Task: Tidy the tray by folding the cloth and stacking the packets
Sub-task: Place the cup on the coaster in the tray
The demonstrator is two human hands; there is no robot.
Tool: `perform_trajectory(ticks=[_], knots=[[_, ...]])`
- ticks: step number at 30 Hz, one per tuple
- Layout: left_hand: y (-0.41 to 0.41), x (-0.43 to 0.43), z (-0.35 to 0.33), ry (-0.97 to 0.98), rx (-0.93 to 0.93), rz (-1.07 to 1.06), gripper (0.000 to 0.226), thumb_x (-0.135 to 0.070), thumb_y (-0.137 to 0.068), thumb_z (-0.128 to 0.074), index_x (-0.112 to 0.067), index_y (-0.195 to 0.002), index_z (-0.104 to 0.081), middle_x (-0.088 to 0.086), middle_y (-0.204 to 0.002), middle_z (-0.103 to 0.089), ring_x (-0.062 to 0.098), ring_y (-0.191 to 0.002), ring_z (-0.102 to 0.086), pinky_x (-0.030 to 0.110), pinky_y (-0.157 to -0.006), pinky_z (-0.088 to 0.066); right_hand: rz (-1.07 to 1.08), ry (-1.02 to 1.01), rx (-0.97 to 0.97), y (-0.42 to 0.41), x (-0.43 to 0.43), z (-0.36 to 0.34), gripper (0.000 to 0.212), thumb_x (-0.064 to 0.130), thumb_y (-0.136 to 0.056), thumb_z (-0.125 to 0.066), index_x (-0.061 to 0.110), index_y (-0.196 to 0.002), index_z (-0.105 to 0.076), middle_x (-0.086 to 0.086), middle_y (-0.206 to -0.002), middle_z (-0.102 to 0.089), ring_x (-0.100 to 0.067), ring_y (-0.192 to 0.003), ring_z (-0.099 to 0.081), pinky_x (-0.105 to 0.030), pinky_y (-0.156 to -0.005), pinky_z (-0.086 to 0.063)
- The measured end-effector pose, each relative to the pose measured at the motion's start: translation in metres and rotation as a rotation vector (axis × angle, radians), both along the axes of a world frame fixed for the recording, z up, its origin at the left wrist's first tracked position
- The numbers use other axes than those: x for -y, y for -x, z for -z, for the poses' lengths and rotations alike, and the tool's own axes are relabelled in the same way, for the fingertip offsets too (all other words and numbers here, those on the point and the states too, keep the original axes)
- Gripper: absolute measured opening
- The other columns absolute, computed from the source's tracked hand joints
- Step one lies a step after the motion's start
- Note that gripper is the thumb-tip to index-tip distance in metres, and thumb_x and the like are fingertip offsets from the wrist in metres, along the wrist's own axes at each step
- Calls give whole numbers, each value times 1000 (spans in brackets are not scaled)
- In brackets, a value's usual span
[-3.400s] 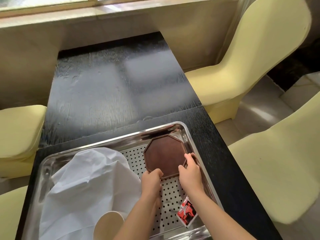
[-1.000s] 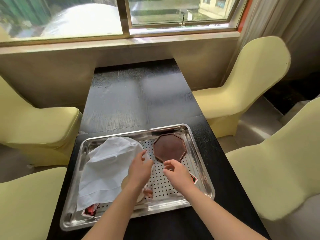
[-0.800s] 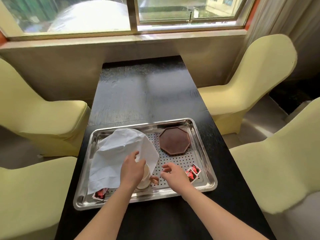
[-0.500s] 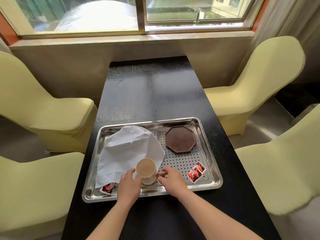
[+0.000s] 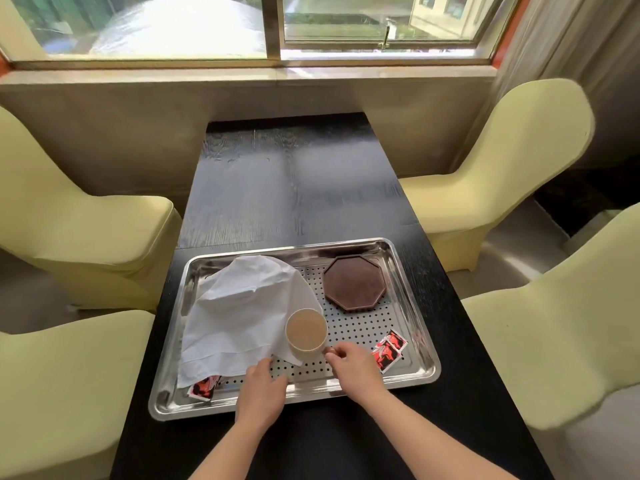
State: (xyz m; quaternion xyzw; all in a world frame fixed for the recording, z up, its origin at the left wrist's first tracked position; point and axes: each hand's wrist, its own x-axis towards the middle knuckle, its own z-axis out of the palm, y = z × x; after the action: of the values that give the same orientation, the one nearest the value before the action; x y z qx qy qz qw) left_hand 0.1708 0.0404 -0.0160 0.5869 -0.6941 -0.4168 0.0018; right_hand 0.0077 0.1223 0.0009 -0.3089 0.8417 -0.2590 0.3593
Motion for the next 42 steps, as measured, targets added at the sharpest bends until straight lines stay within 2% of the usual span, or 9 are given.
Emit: perform_trajectory(ticks=[4, 8, 14, 18, 27, 33, 37, 40, 42], knots=[[11, 0, 11, 5, -2, 42, 51, -25, -94, -50, -18, -145, -43, 11, -138, -49, 25, -118, -54, 35, -91, -44, 134, 60, 53, 24, -3, -9, 20, 34, -96, -59, 23, -81, -63, 0, -86, -72, -20, -85, -71, -43, -83, -58], [9, -6, 28, 23, 79, 110, 51, -30, -95, -48, -19, -145, -42, 9, -143, -46, 24, -121, -54, 38, -99, -46, 218, 82, 27, 48, 2, -12, 21, 32, -96, -59, 17, -85, -66, -3, -83, -72, -22, -82, -71, -47, -82, -58], [1, -17, 48, 156, 282, 273, 51, -42, -97, -39, -23, -145, -41, 2, -135, -51, 21, -122, -52, 36, -107, -36, 310, 60, 30, 85, 24, -4, 17, 31, -97, -59, 21, -86, -67, -1, -84, -73, -20, -81, -72, -45, -80, -60], [2, -17, 52, 183, 269, 260, 50, -43, -96, -40, -26, -143, -42, -3, -133, -51, 16, -122, -50, 35, -108, -33, 388, 82, 37, 108, 46, 13, 18, 31, -94, -60, 20, -81, -67, -3, -85, -72, -25, -84, -71, -50, -84, -59], [-4, -9, 57, 189, 217, 209, 42, -41, -94, -45, -32, -135, -49, -9, -127, -49, 11, -119, -48, 31, -103, -37, 461, 89, 22, 130, 80, 30, 21, 36, -94, -59, 22, -79, -65, -3, -87, -72, -25, -85, -71, -49, -85, -58], [-3, -9, 56, 203, 221, 213, 42, -42, -95, -43, -33, -136, -48, -10, -126, -48, 10, -119, -46, 31, -104, -36, 482, 99, 31, 125, 82, 33, 22, 34, -96, -58, 20, -80, -65, -4, -85, -72, -24, -85, -71, -48, -85, -59], [-4, -8, 56, 198, 227, 213, 42, -42, -94, -43, -34, -136, -49, -11, -124, -48, 9, -119, -46, 30, -104, -36, 465, 132, 101, 122, 82, 31, 15, 28, -97, -60, 19, -86, -66, -3, -83, -73, -20, -82, -73, -46, -86, -60], [-4, -8, 55, 191, 235, 220, 41, -42, -95, -43, -34, -134, -49, -10, -127, -48, 10, -119, -46, 30, -103, -36, 433, 137, 127, 121, 80, 28, 6, 24, -96, -61, 19, -99, -64, 0, -90, -71, -19, -85, -72, -45, -85, -61], [-4, -8, 54, 177, 230, 215, 40, -41, -95, -43, -33, -133, -50, -10, -128, -48, 10, -119, -46, 31, -102, -36, 426, 154, 139, 120, 76, 28, 11, 22, -95, -62, 21, -106, -60, 1, -96, -68, -19, -88, -71, -45, -85, -61]])
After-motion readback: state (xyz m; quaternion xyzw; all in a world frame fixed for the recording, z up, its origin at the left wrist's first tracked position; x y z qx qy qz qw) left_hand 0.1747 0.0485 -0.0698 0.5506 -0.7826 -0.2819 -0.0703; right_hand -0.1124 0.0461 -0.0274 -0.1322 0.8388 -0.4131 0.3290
